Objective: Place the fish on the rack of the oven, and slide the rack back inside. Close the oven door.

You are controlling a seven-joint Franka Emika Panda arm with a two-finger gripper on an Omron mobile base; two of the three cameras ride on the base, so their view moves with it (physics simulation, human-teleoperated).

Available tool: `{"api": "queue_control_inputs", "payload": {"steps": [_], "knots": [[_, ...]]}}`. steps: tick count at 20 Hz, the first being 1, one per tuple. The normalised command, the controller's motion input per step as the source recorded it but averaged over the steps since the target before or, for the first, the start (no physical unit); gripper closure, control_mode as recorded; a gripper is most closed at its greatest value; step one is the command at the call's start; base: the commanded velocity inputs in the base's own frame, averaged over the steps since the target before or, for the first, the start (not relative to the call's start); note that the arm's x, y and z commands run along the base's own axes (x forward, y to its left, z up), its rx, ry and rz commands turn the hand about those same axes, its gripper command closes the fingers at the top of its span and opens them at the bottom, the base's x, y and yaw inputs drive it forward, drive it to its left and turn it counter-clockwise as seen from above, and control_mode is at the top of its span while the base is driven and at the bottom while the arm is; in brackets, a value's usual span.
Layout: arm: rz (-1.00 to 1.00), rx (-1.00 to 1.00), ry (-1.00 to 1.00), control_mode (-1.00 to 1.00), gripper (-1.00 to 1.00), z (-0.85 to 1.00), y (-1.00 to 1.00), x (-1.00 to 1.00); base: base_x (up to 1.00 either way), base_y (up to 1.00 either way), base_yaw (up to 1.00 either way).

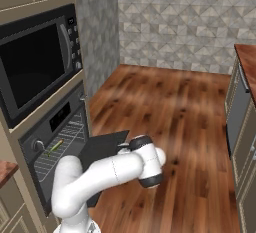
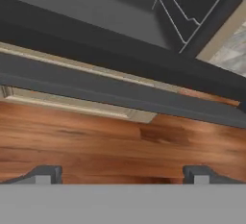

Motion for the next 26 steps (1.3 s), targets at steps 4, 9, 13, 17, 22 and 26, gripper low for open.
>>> {"api": "queue_control_inputs", "payload": {"steps": [4, 9, 13, 17, 22, 26], "knots": [[0.11, 0.21, 0.06, -1.00, -1.00, -0.91, 0.12, 0.51, 0.00, 0.00, 0.00], [0.14, 0.20, 0.08, -1.00, -1.00, -1.00, 0.11, 0.54, 0.00, 0.00, 0.00], [0.15, 0.20, 0.09, -1.00, -1.00, -0.94, 0.04, 0.65, 0.00, 0.00, 0.00], [0.19, 0.27, 0.18, -1.00, -1.00, -0.73, 0.17, 0.56, 0.00, 0.00, 0.00], [0.21, 0.31, 0.17, -1.00, -1.00, -0.07, 0.71, 0.01, 0.00, 0.00, 0.00], [0.25, 0.32, 0.16, -1.00, -1.00, 0.26, 0.99, -0.28, 0.00, 0.00, 0.00]]}}
